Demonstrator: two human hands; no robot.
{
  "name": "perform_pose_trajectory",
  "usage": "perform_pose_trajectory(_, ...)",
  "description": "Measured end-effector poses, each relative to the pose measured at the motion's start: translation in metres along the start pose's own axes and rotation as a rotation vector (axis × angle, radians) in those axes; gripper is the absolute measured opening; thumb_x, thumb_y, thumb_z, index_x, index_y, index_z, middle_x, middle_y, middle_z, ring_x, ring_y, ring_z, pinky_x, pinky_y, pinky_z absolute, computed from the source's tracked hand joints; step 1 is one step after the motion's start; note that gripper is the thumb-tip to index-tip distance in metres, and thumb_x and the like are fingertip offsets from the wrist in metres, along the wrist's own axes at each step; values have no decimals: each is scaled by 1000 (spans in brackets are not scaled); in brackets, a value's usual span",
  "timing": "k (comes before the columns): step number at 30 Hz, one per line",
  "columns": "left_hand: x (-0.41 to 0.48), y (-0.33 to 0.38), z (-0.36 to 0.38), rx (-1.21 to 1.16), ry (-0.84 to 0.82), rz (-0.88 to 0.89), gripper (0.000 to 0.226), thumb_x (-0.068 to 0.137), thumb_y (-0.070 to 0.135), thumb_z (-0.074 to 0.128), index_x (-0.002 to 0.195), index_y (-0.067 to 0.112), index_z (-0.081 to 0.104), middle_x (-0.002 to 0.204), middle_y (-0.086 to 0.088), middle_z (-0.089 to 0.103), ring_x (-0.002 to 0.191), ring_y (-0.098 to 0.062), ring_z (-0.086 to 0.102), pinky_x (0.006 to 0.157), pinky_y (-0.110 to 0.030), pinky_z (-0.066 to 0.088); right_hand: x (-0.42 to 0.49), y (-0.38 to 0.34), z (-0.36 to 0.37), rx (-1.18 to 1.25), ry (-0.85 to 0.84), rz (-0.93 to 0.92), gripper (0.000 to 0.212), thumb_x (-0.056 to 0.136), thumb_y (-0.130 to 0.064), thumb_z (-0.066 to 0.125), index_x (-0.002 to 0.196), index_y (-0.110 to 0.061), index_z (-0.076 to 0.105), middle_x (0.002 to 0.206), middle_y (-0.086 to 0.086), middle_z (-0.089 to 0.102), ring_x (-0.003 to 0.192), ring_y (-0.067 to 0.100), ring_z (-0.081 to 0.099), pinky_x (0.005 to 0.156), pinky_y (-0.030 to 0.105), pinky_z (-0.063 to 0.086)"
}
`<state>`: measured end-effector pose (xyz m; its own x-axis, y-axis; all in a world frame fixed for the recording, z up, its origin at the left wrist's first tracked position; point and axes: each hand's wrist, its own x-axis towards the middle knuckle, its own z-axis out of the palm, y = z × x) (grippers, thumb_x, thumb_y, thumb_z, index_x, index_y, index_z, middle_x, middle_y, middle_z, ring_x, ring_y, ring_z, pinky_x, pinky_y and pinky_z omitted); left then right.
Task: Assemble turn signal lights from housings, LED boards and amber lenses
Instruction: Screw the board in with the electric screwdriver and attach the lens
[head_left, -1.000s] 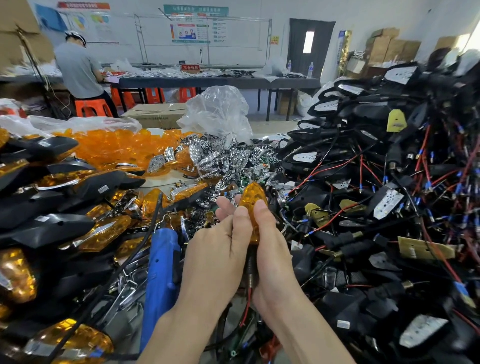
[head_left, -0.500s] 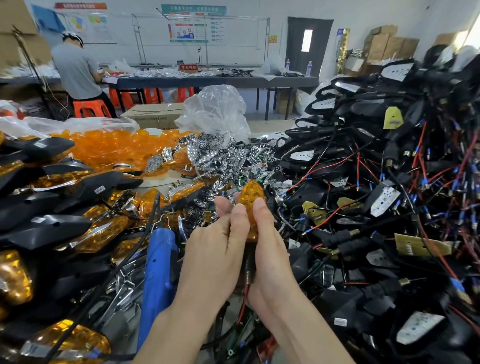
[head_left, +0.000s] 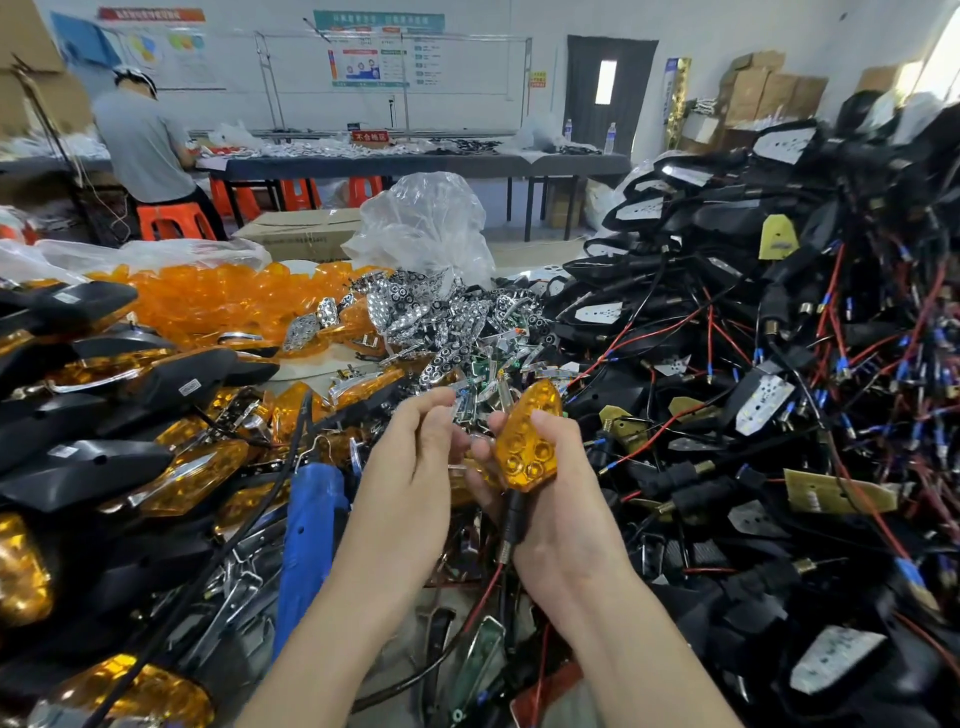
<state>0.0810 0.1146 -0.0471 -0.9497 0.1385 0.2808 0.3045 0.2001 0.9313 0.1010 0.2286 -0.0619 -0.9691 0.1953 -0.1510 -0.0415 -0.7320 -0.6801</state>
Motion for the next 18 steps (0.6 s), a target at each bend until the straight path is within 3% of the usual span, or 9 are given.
perform_pose_trajectory(2, 2, 8, -8, 14, -13, 51, 21, 104, 36, 41, 111, 44, 58, 93, 22, 68, 91, 11, 60, 70, -2, 40, -1, -2, -1, -22, -10, 6, 27, 98, -29, 58, 97, -7, 72, 83, 7, 73, 70, 14, 71, 60, 29, 60)
perform_pose_trajectory(5, 4, 15, -18, 15, -22, 113, 17, 101, 35, 50, 109, 42, 63, 96, 22, 71, 96, 8, 61, 71, -3, 41, -3, -1, 0, -70, -56, 6, 27, 95, -26, 64, 111, -5, 67, 92, 5, 72, 73, 16, 71, 62, 32, 60)
perform_pose_trajectory(10, 4, 21, -22, -30, -6, 175, 19, 98, 23, 59, 105, 40, 63, 104, 22, 71, 100, 4, 64, 72, -7, 48, -6, 3, 2, -130, -122, 14, 52, 81, -37, 80, 117, -1, 67, 99, 11, 73, 81, 23, 73, 65, 36, 61)
perform_pose_trajectory(13, 2, 21, -21, 43, -2, 221, 23, 98, 23, 57, 104, 45, 60, 108, 23, 69, 101, -1, 65, 77, -19, 52, -3, 0, -1, -109, -107, 5, 41, 81, -32, 69, 111, -5, 72, 98, 13, 74, 79, 24, 73, 65, 38, 61)
perform_pose_trajectory(15, 0, 22, -21, 55, -19, 257, 24, 98, 22, 57, 104, 45, 59, 105, 16, 70, 97, -7, 66, 75, -23, 53, -1, -2, -4, -107, -99, -30, 23, 85, -23, 66, 104, -18, 77, 105, 9, 76, 79, 23, 73, 66, 39, 61)
perform_pose_trajectory(18, -2, 25, -21, -12, -126, 267, 29, 97, 14, 58, 103, 42, 60, 103, 11, 71, 91, -9, 69, 68, -14, 53, -1, 0, -5, -142, -117, -61, 17, 86, -26, 72, 102, -27, 78, 105, 8, 75, 77, 22, 72, 71, 41, 60)
